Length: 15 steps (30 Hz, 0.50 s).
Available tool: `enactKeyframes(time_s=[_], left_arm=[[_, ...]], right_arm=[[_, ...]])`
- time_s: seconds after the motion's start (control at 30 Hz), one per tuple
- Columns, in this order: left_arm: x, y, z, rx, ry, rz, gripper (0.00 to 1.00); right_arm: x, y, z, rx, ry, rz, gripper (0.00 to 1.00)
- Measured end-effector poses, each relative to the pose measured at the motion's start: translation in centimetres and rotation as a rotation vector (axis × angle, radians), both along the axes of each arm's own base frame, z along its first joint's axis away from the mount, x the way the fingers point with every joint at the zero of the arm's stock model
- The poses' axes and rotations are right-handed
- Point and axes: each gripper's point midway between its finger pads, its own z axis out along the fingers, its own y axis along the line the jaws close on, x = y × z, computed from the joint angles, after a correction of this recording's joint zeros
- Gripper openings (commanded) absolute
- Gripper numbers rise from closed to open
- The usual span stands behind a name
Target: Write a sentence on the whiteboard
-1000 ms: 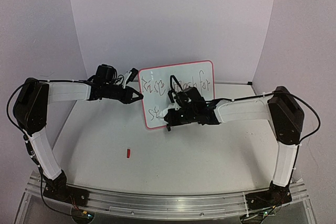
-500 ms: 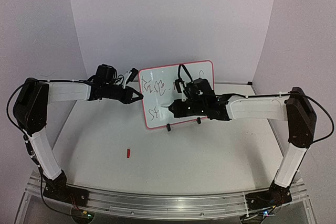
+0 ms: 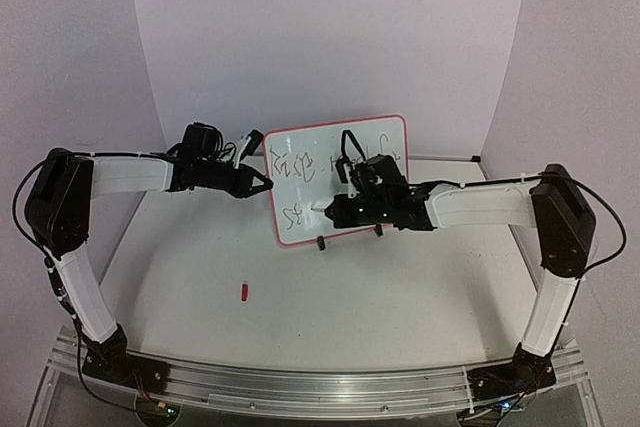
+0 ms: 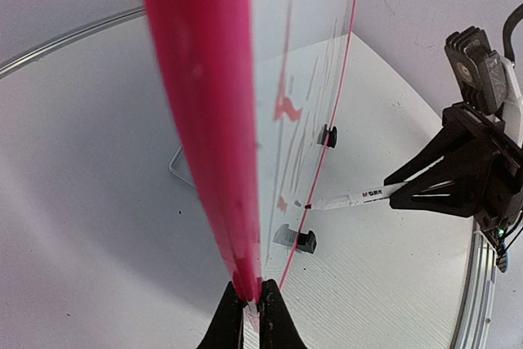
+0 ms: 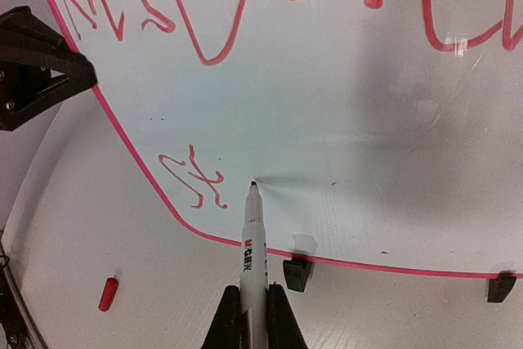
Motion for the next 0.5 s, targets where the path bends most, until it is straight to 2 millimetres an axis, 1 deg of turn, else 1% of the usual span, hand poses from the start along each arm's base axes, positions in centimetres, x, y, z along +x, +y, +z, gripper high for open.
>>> enactKeyframes(time_s=[0.2,0.5], left_arm=[[0.0,0.0,0.0,0.001,-0.001,0.001,0.0],[0.0,0.0,0.0,0.001,-0.001,0.001,0.0]], right_arm=[[0.2,0.0,-0.6,0.002,0.013,0.004,0.0],[-0.1,1.0,-1.4,0.013,0.043,0.049,0.0]])
